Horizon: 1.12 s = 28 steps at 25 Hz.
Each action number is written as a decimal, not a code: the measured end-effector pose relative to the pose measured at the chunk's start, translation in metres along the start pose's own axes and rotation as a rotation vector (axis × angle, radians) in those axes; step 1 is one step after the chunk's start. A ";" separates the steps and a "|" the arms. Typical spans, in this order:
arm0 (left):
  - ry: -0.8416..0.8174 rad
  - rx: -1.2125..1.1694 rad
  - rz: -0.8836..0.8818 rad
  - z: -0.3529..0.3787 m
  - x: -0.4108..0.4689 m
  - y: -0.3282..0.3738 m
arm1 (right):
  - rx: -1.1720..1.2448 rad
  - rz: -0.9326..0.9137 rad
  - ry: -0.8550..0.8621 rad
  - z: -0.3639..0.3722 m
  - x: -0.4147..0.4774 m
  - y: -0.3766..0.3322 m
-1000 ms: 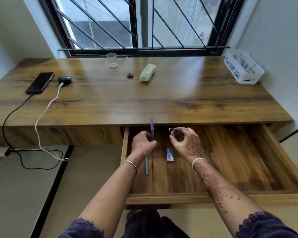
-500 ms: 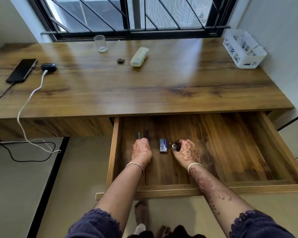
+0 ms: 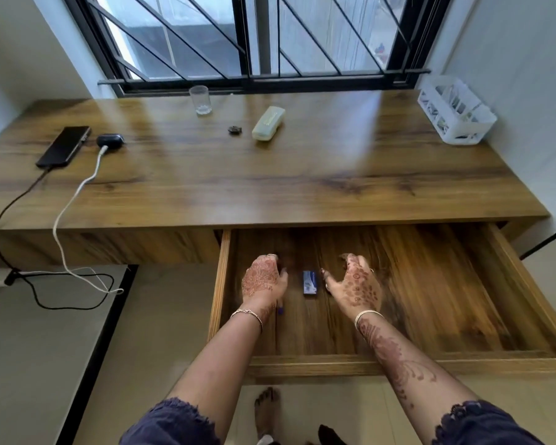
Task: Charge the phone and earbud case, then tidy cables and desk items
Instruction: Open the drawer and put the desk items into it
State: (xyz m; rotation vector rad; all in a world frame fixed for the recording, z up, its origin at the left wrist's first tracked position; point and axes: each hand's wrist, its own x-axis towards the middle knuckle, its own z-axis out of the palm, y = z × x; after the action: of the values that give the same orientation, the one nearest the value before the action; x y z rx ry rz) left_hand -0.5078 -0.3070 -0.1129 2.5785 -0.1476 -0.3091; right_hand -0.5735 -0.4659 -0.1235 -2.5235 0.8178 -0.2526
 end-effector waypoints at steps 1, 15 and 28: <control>0.088 -0.001 0.056 -0.011 -0.001 0.007 | -0.008 -0.048 0.073 -0.006 0.002 -0.008; 0.456 -0.255 0.128 -0.168 0.176 0.048 | 0.166 -0.198 -0.045 -0.025 0.169 -0.193; 0.114 0.126 0.080 -0.158 0.404 0.030 | 0.200 0.053 -0.014 0.075 0.338 -0.283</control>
State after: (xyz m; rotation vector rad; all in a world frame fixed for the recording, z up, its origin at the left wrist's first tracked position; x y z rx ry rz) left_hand -0.0786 -0.3206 -0.0423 2.6988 -0.2353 -0.1256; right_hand -0.1351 -0.4358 -0.0407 -2.3118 0.8108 -0.2836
